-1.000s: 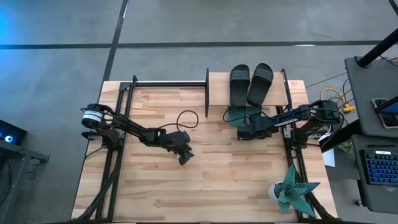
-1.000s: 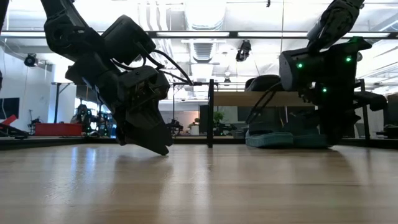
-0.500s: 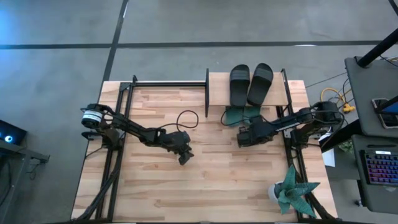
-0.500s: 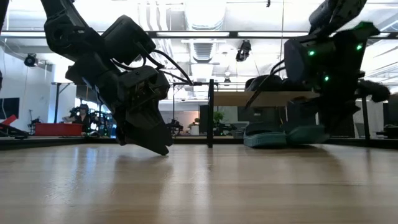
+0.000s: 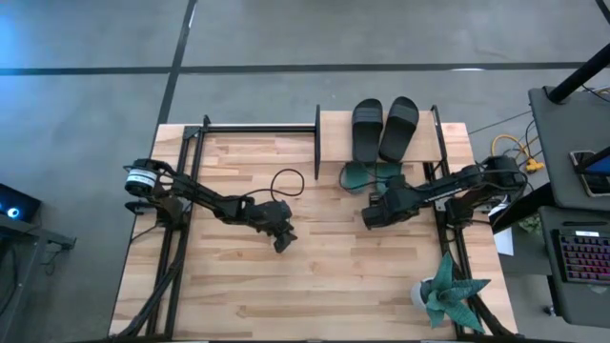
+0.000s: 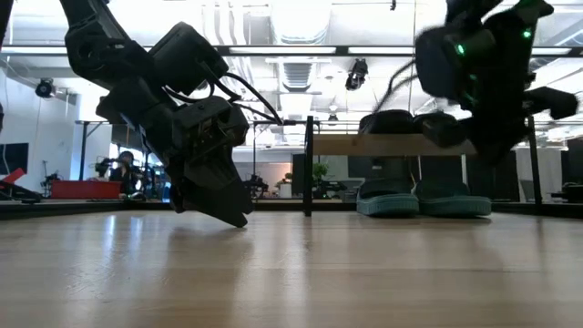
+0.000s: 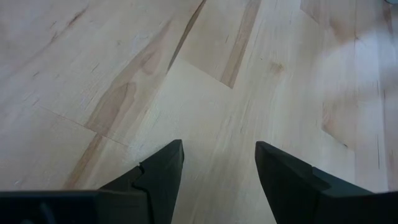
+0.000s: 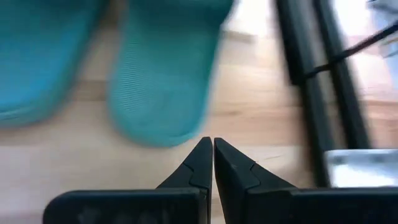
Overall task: Pick and place slides into the shelf
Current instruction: Adjust the green slippers under the shelf
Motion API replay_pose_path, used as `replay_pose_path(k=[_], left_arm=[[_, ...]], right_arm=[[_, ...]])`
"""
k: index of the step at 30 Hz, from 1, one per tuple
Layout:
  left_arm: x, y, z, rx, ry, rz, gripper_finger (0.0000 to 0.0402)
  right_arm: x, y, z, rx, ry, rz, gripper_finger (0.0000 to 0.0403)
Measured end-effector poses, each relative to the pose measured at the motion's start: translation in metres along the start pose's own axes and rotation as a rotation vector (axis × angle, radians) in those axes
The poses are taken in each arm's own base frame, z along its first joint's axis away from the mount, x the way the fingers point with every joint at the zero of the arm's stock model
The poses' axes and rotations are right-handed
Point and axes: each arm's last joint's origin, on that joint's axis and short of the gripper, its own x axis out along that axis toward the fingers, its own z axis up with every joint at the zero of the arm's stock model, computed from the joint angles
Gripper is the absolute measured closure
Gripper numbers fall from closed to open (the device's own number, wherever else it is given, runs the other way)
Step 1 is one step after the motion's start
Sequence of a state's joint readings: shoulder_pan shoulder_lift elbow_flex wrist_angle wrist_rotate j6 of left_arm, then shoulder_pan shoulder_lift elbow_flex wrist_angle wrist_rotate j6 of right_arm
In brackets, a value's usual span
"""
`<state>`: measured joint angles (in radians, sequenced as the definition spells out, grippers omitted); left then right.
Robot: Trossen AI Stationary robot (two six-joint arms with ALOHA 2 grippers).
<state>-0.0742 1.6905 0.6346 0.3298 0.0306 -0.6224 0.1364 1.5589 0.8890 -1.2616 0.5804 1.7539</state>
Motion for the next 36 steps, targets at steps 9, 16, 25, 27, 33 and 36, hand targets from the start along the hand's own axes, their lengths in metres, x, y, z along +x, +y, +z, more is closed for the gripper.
replay_pose_path(k=[9,16,25,27,33,36], left_arm=[[0.0,0.0,0.0,0.0,-0.004,0.004,0.021],[0.0,0.0,0.0,-0.018,-0.006,0.005,0.021],[0.0,0.0,0.001,-0.053,-0.008,0.006,0.021],[0.0,0.0,0.001,-0.053,-0.008,0.006,0.021],[0.0,0.0,0.0,-0.052,-0.008,0.006,0.021],[0.0,0.0,0.001,-0.052,-0.008,0.006,0.021]], right_arm=[[-0.02,0.048,-0.009,-0.026,-0.011,0.416,0.0394],[0.016,0.075,-0.006,-0.084,0.001,0.299,0.0394],[0.018,0.1,-0.003,-0.12,0.002,0.291,0.0394],[0.019,0.102,-0.004,-0.12,0.003,0.291,0.0394],[0.032,0.099,-0.011,-0.142,0.013,0.24,0.0394],[0.036,0.094,-0.014,-0.127,0.018,0.216,0.0394]])
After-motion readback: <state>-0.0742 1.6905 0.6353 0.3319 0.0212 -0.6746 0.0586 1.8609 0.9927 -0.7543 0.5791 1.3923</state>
